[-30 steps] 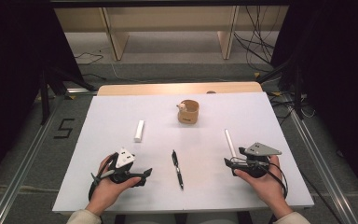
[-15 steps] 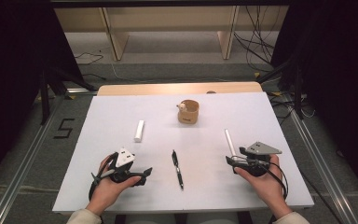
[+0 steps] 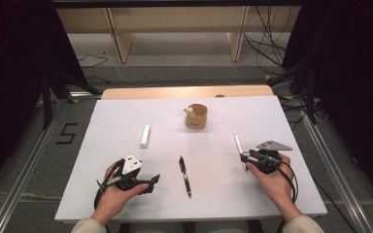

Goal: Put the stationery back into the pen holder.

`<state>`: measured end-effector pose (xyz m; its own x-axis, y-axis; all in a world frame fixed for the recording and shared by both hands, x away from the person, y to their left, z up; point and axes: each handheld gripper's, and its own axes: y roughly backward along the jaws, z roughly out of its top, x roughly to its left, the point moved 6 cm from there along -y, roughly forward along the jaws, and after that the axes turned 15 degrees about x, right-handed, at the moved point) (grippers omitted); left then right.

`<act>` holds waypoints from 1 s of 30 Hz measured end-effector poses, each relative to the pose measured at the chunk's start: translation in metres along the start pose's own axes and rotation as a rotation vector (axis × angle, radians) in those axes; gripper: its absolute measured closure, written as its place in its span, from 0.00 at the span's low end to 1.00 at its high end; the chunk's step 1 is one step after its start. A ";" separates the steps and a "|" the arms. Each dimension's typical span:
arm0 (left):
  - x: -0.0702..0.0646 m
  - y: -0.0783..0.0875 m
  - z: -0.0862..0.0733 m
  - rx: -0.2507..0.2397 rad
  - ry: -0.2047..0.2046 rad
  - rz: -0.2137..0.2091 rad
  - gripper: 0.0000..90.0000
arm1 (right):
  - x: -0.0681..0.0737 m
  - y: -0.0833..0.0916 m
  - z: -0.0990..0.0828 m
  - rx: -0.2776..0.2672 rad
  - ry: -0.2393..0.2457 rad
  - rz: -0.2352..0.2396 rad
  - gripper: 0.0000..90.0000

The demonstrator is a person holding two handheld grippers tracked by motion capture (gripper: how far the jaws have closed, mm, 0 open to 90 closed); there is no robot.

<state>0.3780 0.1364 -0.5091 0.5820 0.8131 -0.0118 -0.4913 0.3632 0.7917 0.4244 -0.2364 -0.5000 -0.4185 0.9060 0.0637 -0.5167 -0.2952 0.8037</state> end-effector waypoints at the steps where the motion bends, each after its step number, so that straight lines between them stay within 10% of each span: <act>1: 0.000 0.000 0.000 0.000 0.000 0.000 0.19 | -0.001 -0.001 0.002 0.001 -0.005 -0.001 0.65; 30: 0.002 -0.002 0.001 0.006 0.004 0.005 0.20 | -0.003 -0.037 0.019 0.173 -0.109 -0.080 0.74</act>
<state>0.3807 0.1370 -0.5106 0.5770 0.8167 -0.0101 -0.4904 0.3563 0.7953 0.4590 -0.2228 -0.5185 -0.2934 0.9546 0.0520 -0.4049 -0.1734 0.8978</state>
